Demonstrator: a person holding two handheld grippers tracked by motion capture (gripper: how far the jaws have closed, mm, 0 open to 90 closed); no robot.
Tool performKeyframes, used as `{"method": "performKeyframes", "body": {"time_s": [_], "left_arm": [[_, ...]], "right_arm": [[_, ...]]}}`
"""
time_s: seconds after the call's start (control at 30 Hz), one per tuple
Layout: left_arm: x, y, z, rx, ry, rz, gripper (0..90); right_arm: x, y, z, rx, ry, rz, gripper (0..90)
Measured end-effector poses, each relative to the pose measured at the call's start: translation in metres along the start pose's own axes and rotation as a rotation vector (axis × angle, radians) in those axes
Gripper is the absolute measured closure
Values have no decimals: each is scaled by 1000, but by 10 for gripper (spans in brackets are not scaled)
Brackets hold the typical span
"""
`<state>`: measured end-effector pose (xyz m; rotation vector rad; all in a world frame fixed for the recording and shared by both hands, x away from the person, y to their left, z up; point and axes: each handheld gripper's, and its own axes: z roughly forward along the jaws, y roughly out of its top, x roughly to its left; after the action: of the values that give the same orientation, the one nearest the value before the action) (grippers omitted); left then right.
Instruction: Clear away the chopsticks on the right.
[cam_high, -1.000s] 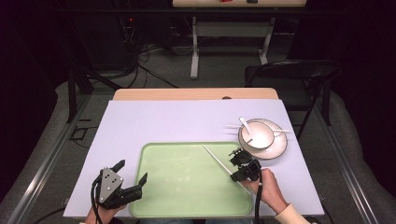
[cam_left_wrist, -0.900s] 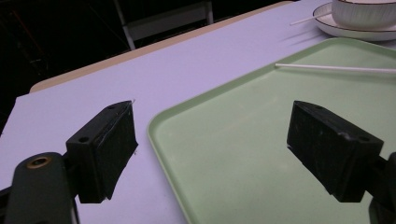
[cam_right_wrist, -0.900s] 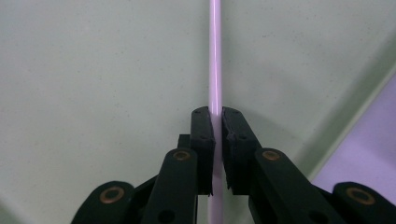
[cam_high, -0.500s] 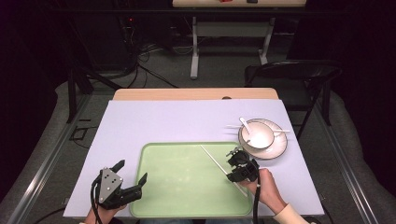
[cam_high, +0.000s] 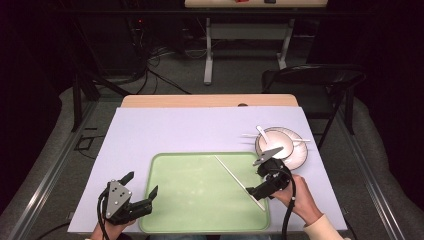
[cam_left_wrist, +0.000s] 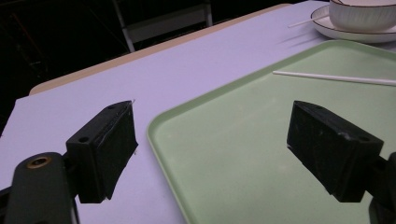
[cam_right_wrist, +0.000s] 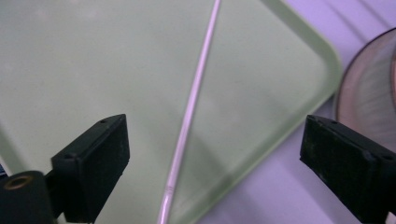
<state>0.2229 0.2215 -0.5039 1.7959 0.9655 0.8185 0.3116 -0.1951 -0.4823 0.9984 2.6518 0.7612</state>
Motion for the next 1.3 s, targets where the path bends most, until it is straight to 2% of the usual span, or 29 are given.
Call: {"method": "performKeyframes", "body": {"time_s": [0.13,0.23,0.33,0.43,0.83,1.0,1.13,1.27,1.3], "left_arm": [[0,0,0,-4,1,-4,155],[0,0,0,-1,-1,3,155],[0,0,0,0,0,3,155],[0,0,0,-1,1,4,155],[-1,0,-1,-7,7,1,155],[-1,0,-1,-3,4,7,155],[-1,0,-1,-3,5,7,155],[-1,0,-1,-3,4,6,155],[-1,0,-1,-3,4,6,155]], "right_arm": [[-11,-1,-13,-16,-5,-2,3],[-16,-2,-21,-47,-15,-32,0],[-20,-2,-29,-43,-20,-64,0],[-28,-1,-40,-40,-50,-82,0],[-79,7,-79,5,-112,-111,0],[-98,14,-85,30,-129,-105,0],[-112,21,-84,50,-130,-114,0],[-127,29,-82,67,-132,-100,0],[-127,29,-82,67,-132,-100,0]]}}
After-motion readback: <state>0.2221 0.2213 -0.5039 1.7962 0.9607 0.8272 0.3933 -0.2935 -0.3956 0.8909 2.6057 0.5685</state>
